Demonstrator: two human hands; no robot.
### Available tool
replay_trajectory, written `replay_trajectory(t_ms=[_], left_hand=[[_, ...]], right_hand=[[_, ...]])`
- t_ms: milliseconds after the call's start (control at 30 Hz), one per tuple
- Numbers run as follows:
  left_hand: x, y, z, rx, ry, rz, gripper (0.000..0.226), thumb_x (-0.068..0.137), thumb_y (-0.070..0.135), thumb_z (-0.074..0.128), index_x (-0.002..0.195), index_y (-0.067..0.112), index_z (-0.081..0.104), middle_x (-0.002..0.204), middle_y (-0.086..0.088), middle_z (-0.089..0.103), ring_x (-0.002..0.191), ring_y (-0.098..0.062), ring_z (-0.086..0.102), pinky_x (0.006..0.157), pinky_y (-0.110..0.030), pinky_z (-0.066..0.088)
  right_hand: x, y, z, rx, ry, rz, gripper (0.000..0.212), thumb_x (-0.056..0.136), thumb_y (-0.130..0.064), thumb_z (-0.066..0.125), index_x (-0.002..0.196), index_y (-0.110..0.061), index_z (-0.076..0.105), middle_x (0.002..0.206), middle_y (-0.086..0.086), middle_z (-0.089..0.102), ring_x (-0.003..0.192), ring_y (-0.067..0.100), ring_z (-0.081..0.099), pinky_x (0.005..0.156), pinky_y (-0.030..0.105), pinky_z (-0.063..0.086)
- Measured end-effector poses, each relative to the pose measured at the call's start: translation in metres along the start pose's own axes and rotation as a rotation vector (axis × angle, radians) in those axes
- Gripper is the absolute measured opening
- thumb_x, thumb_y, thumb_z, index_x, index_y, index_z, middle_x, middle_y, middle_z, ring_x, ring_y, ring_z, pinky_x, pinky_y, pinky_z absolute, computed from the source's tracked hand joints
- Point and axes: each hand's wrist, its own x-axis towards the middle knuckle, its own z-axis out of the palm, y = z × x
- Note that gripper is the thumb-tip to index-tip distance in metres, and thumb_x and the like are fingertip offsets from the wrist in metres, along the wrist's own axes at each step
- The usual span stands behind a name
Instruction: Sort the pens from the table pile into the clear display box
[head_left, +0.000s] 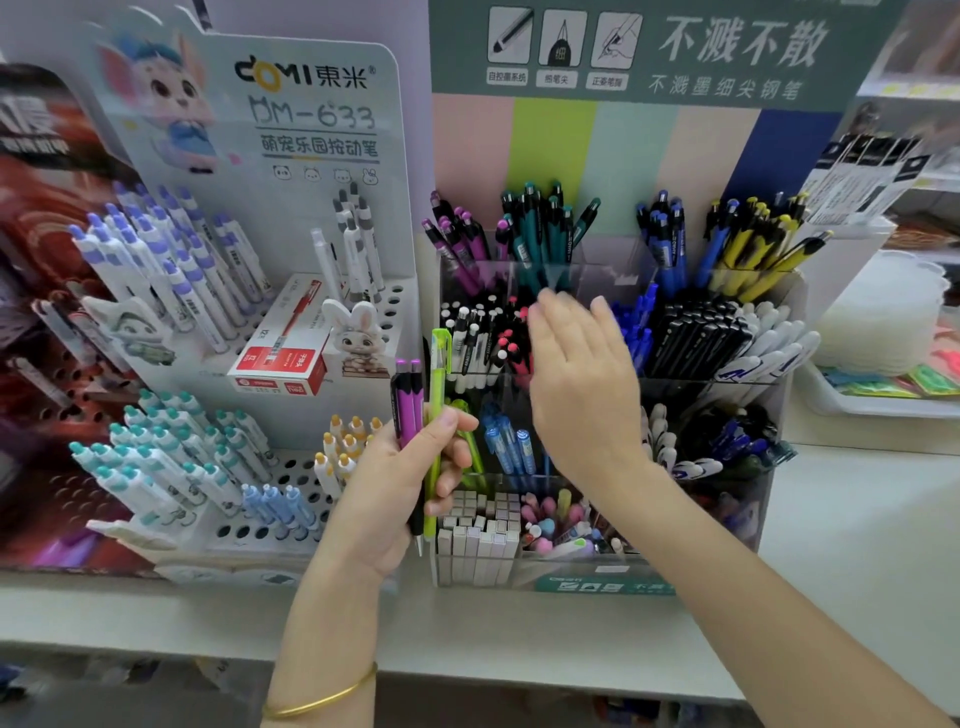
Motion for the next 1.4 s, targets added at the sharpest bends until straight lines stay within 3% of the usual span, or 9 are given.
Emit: replay_trajectory(t_ms=[233, 367, 533, 700, 900, 1067, 1200, 1300, 1400], left_hand=[[0.0, -0.004, 0.0, -0.022, -0.08, -0.001, 0.031, 0.084, 0.027, 0.056, 0.104, 0.004, 0.062, 0.067, -0.003, 0.056, 0.05, -0.009, 0.043, 0.041, -0.018, 0.036], [-0.003, -0.008, -0.004, -0.034, -0.153, 0.015, 0.025, 0.091, 0.027, 0.059, 0.105, 0.009, 0.067, 0.068, -0.005, 0.056, 0.052, -0.011, 0.044, 0.044, -0.02, 0.037], [-0.01, -0.009, -0.009, -0.014, -0.222, 0.002, 0.023, 0.092, 0.029, 0.054, 0.1, 0.02, 0.074, 0.072, -0.009, 0.062, 0.055, -0.014, 0.05, 0.051, -0.023, 0.042], [-0.012, -0.009, -0.026, 0.258, 0.148, 0.08, 0.032, 0.09, 0.033, 0.05, 0.114, 0.018, 0.065, 0.094, -0.004, 0.074, 0.091, -0.018, 0.07, 0.082, -0.035, 0.056], [-0.014, -0.004, -0.024, 0.289, 0.238, 0.118, 0.02, 0.099, 0.024, 0.048, 0.1, 0.011, 0.063, 0.064, 0.001, 0.061, 0.047, -0.01, 0.051, 0.043, -0.021, 0.041], [-0.013, -0.005, -0.02, 0.235, 0.166, 0.042, 0.01, 0.095, 0.017, 0.056, 0.088, 0.009, 0.057, 0.058, 0.002, 0.05, 0.042, -0.008, 0.037, 0.038, -0.018, 0.03], [-0.013, -0.003, -0.016, 0.198, 0.091, 0.027, 0.008, 0.094, 0.012, 0.058, 0.087, 0.009, 0.056, 0.058, 0.002, 0.048, 0.043, -0.009, 0.035, 0.038, -0.018, 0.03], [-0.011, -0.003, -0.011, 0.218, 0.032, 0.039, 0.009, 0.094, 0.013, 0.057, 0.087, 0.007, 0.055, 0.059, 0.001, 0.049, 0.044, -0.009, 0.036, 0.039, -0.018, 0.031], [-0.009, -0.002, 0.003, 0.27, -0.058, 0.053, 0.014, 0.096, 0.015, 0.054, 0.083, 0.01, 0.055, 0.059, -0.001, 0.048, 0.044, -0.009, 0.034, 0.04, -0.021, 0.029]], right_hand=[[0.003, -0.004, -0.003, 0.053, -0.001, 0.06, 0.048, 0.087, 0.002, 0.036, 0.133, 0.002, 0.052, 0.122, 0.016, 0.065, 0.121, 0.03, 0.057, 0.111, 0.051, 0.033], [0.012, -0.018, -0.035, 0.471, 0.067, 0.126, 0.04, 0.088, 0.002, 0.05, 0.128, 0.0, 0.055, 0.111, 0.01, 0.066, 0.101, 0.019, 0.061, 0.094, 0.028, 0.047], [0.018, -0.038, -0.051, 1.058, -0.45, 0.312, 0.029, 0.09, -0.015, 0.064, 0.119, -0.013, 0.061, 0.089, -0.013, 0.057, 0.081, 0.007, 0.059, 0.073, 0.031, 0.057], [0.027, -0.026, -0.048, 0.989, -0.084, 0.442, 0.021, 0.091, -0.009, 0.06, 0.111, -0.013, 0.059, 0.087, -0.008, 0.058, 0.078, 0.009, 0.059, 0.07, 0.022, 0.052], [0.012, -0.037, -0.031, 0.749, -0.105, 0.223, 0.031, 0.088, -0.009, 0.064, 0.118, -0.008, 0.058, 0.092, 0.0, 0.064, 0.082, 0.016, 0.062, 0.075, 0.037, 0.055], [-0.012, -0.044, -0.012, 0.462, -0.167, 0.116, 0.017, 0.078, -0.016, 0.074, 0.09, -0.013, 0.061, 0.07, 0.0, 0.059, 0.07, 0.022, 0.055, 0.064, 0.04, 0.047], [-0.028, -0.042, -0.005, 0.269, -0.153, 0.014, 0.012, 0.084, -0.02, 0.062, 0.08, -0.014, 0.071, 0.086, 0.0, 0.063, 0.082, 0.025, 0.053, 0.065, 0.04, 0.042], [-0.022, -0.042, -0.021, 0.5, -0.13, 0.158, 0.023, 0.084, -0.006, 0.057, 0.102, -0.011, 0.072, 0.093, 0.003, 0.062, 0.088, 0.02, 0.053, 0.075, 0.032, 0.045], [-0.007, -0.04, -0.048, 1.02, -0.314, 0.442, 0.018, 0.091, -0.02, 0.059, 0.106, -0.016, 0.069, 0.093, -0.002, 0.064, 0.085, 0.008, 0.057, 0.078, 0.024, 0.048]])
